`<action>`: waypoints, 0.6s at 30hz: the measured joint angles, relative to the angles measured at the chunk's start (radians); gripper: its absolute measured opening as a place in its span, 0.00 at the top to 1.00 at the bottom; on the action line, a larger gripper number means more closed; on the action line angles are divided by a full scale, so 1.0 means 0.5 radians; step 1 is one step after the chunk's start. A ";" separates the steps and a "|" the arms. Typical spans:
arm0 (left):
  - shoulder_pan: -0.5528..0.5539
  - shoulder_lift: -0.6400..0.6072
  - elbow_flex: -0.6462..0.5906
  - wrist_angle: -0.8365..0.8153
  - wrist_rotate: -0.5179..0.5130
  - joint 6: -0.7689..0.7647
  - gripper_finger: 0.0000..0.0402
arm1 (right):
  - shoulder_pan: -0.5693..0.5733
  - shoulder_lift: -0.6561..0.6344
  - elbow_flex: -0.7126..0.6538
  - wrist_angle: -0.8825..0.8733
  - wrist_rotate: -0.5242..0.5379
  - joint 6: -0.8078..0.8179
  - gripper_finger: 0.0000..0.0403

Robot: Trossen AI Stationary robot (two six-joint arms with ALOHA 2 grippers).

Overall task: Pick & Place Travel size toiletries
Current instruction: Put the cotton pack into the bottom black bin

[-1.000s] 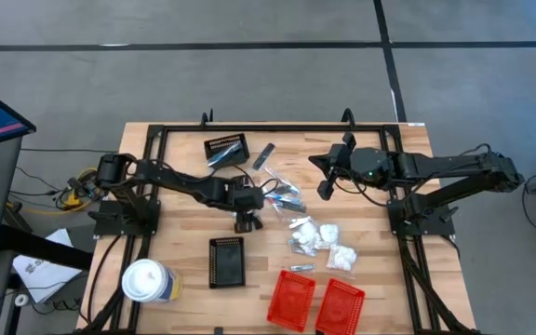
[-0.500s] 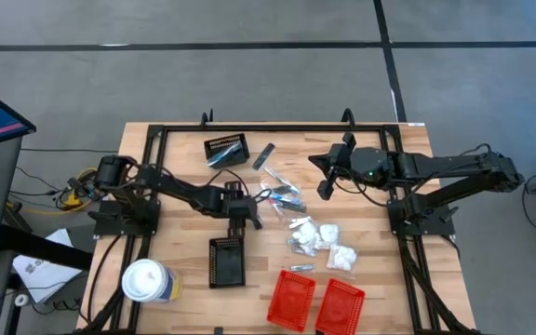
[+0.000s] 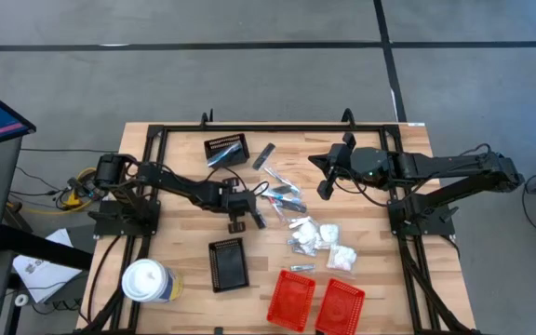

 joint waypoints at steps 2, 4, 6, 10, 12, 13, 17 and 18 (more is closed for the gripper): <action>-0.001 0.000 0.044 0.002 0.002 0.016 0.95 | 0.000 0.000 0.000 -0.001 0.000 0.000 1.00; -0.007 0.000 0.088 0.009 0.004 0.049 0.95 | 0.000 0.000 0.000 -0.001 0.000 -0.001 1.00; -0.012 -0.050 0.108 0.004 0.033 0.054 0.96 | 0.001 0.000 0.000 -0.001 0.000 -0.005 1.00; -0.018 -0.236 0.130 0.019 0.213 0.048 0.98 | 0.000 0.000 0.000 -0.009 0.000 -0.004 1.00; -0.030 -0.368 0.130 0.044 0.327 0.026 0.97 | 0.000 0.000 -0.001 -0.011 -0.001 -0.005 1.00; -0.037 -0.443 0.130 0.063 0.393 0.010 0.97 | 0.000 0.010 0.000 -0.009 0.000 -0.005 1.00; -0.065 -0.720 0.130 0.198 0.732 -0.026 0.98 | 0.000 0.092 -0.002 0.001 -0.058 -0.064 1.00; -0.066 -0.774 0.130 0.245 0.836 -0.049 0.98 | 0.001 0.128 0.001 0.032 -0.126 -0.112 1.00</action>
